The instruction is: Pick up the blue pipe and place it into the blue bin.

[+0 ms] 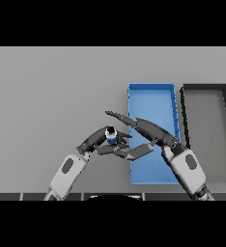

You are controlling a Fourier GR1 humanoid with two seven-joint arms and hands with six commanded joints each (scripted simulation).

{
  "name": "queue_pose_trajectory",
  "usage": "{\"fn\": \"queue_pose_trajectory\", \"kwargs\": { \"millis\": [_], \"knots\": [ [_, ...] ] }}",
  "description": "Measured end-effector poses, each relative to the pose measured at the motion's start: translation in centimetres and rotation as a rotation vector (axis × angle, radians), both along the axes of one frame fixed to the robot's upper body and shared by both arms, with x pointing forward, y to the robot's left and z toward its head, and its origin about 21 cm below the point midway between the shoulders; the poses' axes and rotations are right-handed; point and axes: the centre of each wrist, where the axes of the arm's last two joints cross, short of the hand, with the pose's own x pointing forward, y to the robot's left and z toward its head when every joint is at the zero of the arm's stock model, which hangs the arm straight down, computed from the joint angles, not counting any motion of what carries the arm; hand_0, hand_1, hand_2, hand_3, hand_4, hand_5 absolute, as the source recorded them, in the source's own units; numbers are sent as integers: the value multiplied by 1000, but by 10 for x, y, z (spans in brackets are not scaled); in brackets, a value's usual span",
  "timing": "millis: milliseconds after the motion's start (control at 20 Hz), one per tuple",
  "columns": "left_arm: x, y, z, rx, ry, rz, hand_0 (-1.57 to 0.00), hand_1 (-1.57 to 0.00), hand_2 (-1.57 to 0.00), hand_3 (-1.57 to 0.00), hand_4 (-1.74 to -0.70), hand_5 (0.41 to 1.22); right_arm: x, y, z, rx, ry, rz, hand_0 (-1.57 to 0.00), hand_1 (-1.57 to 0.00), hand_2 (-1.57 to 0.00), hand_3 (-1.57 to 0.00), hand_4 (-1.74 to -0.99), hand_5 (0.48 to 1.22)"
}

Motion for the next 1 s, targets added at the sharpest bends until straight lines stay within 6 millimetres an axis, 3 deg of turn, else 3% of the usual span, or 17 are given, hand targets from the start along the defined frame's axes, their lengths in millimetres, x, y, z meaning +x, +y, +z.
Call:
{"fn": "queue_pose_trajectory", "kwargs": {
  "millis": [250, 400, 500, 650, 800, 900, 1000],
  "knots": [
    [1, 0, 0, 3, 22, -4, -1571, -1571, -1571, -1571, -1469, 1221, 14, 20, 9, -73, -12, 54, -23, -32, -83, 1, -1186, 521],
    [1, 2, -1, 27, 15, 8, -1571, -1571, -1571, -1571, -1465, 1221, 22, 35, 10, -94, -11, 88, -69, -108, -166, -44, -1204, 497],
    [2, 2, 0, 40, 25, 11, -1571, -1571, -1571, -1571, -1517, 1221, 26, 44, 10, -119, -16, 106, -323, -362, -377, -242, -1278, 485],
    [0, 0, -2, 68, 44, 7, -1571, -1571, -1571, -1571, -1622, 1221, 28, 54, 7, -99, -17, 147, -876, -877, -910, -762, -1467, 518],
    [-1, -1, -1, 74, 49, 37, -1571, -1571, -1571, -1523, -1677, 1221, 28, 60, 6, -64, 0, 166, -1215, -1215, -1233, -1021, -1581, 650],
    [-1, -3, -1, 26, 72, 16, -1571, -1571, -1571, -1502, -1699, 1221, 27, 63, 5, -14, 10, 185, -1343, -1343, -1354, -1186, -1628, 856],
    [0, 0, -1, 27, 80, 9, -1571, -1571, -1571, -1464, -1713, 1221, 25, 60, 3, 6, 3, 197, -1425, -1425, -1432, -1304, -1665, 987]
  ]
}}
